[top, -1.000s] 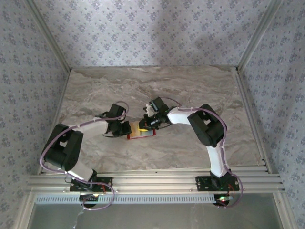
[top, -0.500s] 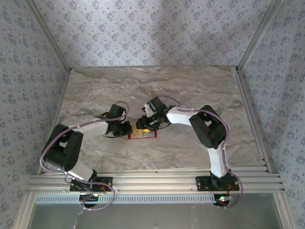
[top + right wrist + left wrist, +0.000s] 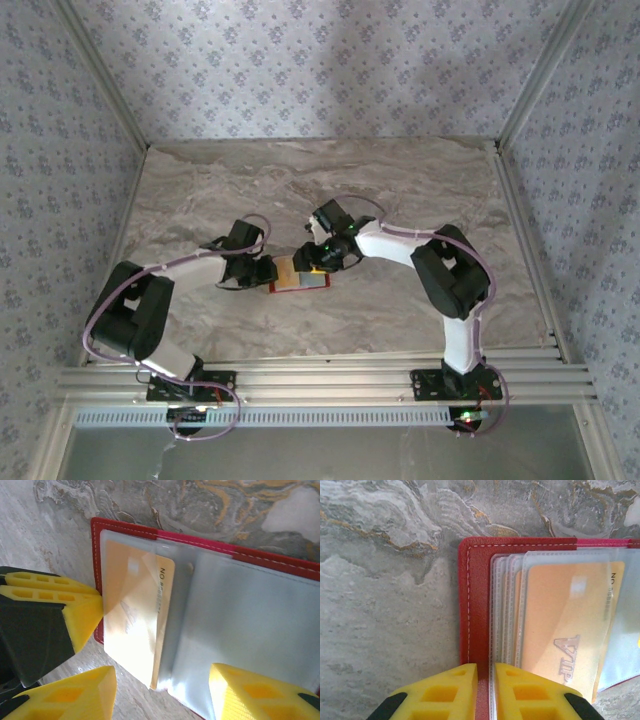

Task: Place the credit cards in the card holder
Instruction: Insert the credit card into the card slot, then close the card holder at the center of the table.

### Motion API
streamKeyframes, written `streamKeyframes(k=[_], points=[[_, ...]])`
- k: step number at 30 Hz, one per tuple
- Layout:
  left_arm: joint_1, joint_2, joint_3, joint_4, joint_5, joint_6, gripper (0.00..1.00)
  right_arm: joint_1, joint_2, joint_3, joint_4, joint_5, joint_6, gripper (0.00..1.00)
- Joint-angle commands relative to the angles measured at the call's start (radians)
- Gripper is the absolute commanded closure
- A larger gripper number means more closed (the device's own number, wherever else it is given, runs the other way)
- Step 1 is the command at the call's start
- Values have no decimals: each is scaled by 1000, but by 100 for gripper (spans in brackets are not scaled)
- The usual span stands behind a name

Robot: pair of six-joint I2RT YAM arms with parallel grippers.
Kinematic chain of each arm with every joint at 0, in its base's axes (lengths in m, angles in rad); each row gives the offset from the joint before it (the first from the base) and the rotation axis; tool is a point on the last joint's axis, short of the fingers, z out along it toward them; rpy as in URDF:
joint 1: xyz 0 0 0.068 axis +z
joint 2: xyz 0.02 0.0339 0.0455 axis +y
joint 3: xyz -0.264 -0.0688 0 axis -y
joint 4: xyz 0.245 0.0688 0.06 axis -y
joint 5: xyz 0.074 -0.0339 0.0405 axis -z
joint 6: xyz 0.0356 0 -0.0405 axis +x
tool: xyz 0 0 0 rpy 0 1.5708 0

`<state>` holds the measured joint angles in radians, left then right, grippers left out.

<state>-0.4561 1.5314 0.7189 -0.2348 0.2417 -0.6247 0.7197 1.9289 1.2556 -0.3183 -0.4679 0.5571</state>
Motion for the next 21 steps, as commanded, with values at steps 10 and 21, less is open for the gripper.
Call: streamKeyframes(k=[10, 21], points=[[4, -18, -21, -45, 25, 22, 82, -5, -94, 47, -198, 218, -107, 44], [4, -10, -21, -41, 33, 20, 81, 81, -135, 36, -262, 517, -104, 42]])
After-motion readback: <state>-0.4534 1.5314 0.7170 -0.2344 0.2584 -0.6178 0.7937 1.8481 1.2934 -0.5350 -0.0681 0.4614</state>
